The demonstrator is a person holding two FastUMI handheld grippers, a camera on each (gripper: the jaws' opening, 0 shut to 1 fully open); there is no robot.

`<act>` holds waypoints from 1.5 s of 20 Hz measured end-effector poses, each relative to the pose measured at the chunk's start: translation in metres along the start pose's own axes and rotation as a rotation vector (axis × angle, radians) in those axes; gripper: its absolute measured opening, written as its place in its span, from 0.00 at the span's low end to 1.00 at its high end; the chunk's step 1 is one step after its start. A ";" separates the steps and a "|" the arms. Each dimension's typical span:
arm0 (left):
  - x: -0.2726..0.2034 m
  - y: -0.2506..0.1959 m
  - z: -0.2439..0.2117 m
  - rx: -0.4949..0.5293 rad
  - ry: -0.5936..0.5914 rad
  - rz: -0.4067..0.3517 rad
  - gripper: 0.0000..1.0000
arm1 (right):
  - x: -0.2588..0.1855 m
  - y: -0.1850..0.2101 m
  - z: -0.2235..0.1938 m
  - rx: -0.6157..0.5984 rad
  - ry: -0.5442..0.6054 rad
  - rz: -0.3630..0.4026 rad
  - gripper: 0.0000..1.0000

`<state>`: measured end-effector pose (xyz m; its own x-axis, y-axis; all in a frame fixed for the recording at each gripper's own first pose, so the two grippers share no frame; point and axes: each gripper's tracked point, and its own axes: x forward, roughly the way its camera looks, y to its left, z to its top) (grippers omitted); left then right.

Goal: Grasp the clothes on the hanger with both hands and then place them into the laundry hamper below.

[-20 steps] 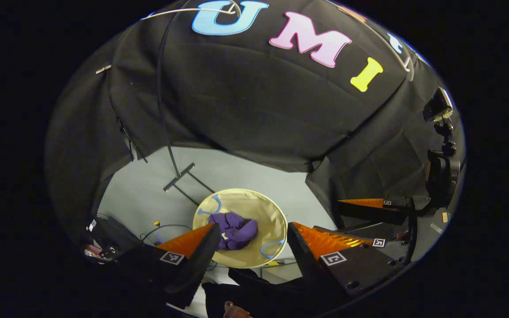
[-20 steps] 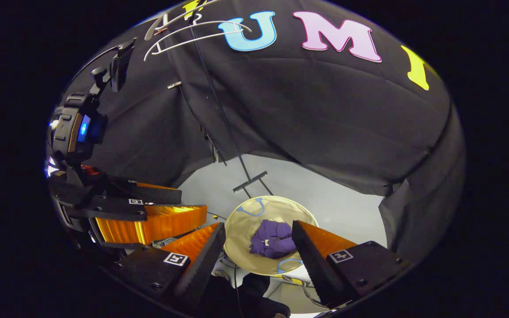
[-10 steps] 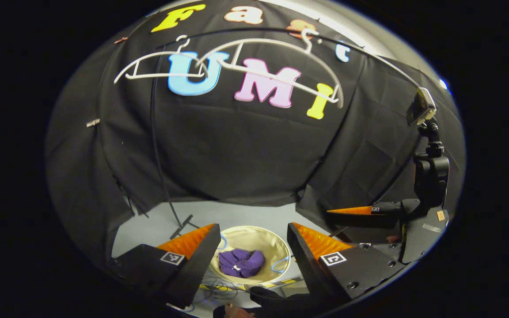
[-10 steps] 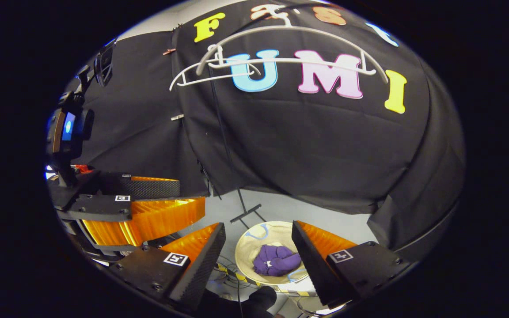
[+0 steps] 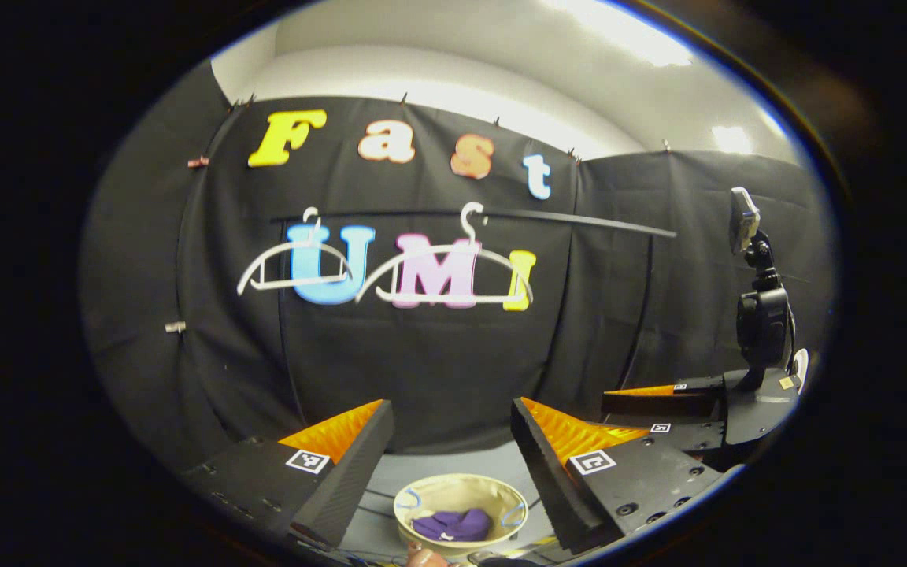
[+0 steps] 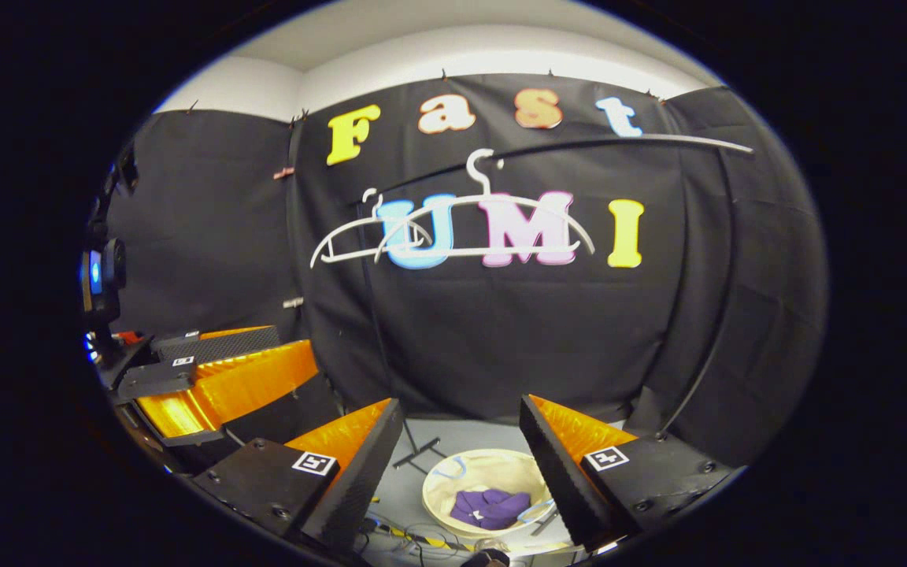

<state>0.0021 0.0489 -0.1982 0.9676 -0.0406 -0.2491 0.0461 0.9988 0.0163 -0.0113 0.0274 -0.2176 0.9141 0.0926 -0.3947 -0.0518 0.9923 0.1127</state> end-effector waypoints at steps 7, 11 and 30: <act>-0.046 -0.024 0.069 0.028 -0.196 -0.001 0.95 | -0.062 0.000 0.098 -0.004 -0.314 -0.082 1.00; -0.052 -0.038 0.096 0.065 -0.257 0.015 0.95 | -0.076 -0.011 0.129 -0.024 -0.392 -0.100 0.98; -0.057 -0.057 0.116 0.002 -0.294 0.100 0.95 | -0.096 0.008 0.167 -0.066 -0.465 0.056 0.97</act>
<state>-0.0273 -0.0092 -0.0723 0.9977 0.0513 0.0450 -0.0527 0.9982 0.0290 -0.0327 0.0131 -0.0264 0.9915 0.1142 0.0623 -0.1178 0.9913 0.0582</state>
